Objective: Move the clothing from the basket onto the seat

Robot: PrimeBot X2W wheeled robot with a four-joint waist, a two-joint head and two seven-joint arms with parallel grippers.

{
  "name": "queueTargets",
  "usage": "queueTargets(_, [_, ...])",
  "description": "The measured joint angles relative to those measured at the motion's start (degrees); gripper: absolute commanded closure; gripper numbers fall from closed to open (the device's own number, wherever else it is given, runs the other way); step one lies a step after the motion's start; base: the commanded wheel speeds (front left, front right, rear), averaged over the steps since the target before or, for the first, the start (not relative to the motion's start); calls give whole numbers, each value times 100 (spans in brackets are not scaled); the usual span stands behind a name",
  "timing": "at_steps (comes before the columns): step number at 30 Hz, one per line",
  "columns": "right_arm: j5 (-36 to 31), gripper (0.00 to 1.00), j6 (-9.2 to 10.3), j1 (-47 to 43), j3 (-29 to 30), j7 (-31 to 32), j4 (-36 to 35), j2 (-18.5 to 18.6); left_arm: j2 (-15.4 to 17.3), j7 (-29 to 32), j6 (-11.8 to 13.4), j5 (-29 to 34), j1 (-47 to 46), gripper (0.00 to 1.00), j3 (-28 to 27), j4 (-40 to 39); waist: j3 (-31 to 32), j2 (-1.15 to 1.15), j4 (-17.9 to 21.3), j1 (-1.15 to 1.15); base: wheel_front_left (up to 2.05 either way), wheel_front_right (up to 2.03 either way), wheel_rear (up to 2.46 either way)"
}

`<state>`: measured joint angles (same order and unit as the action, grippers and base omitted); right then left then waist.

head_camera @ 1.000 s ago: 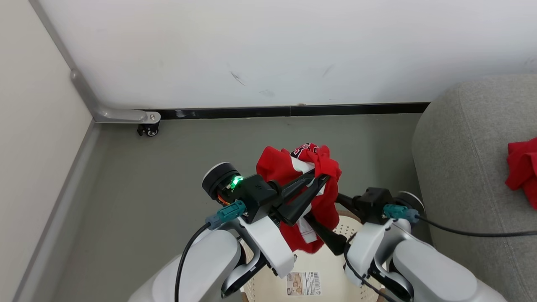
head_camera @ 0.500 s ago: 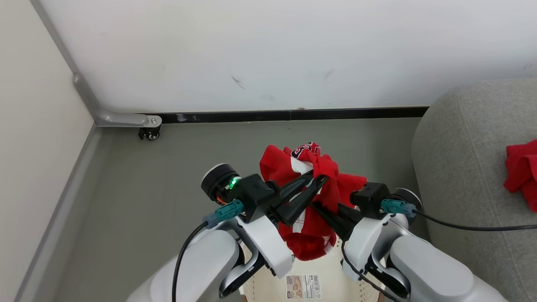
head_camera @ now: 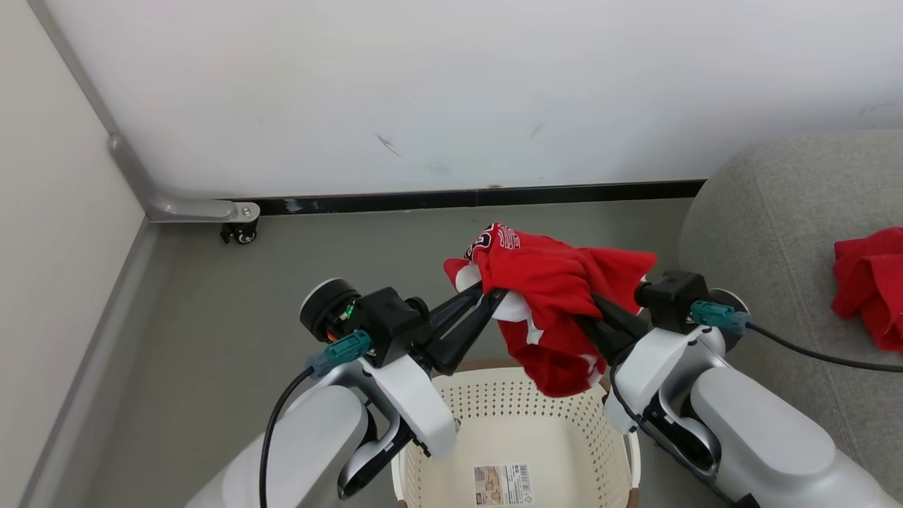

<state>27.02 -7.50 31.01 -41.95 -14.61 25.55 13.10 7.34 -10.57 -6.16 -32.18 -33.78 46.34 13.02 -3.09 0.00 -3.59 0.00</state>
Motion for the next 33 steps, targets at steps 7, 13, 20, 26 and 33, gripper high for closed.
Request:
queueTargets(7, [-148, 100, 0, -8, 282, -1, -169, 116, 19, 49, 4, -5, 105, 0, 7, -24, -51, 0, 80, 0, 0, 0, 0])
queueTargets(13, [-255, 100, 0, -34, 580, 0, -325, 207, 40, 47, 49, -7, 162, 0, 8, -52, -86, 0, 176, 0, 0, 0, 0])
queueTargets(20, [-416, 100, 0, -244, 1020, -1, -522, 341, 57, 42, 55, -7, 169, 0, 8, -111, -109, 0, 321, 0, 0, 0, 0])
queueTargets(26, [-538, 100, 0, -406, 1472, 0, -713, 380, 87, 35, 54, -8, 272, 0, 30, -153, -130, 0, 469, 0, 0, 0, 0])
queueTargets(33, [-648, 100, 0, -622, 1990, -1, -1029, 469, 104, 33, 49, -48, 280, 0, 93, -256, -164, 0, 678, 0, 0, 0, 0])
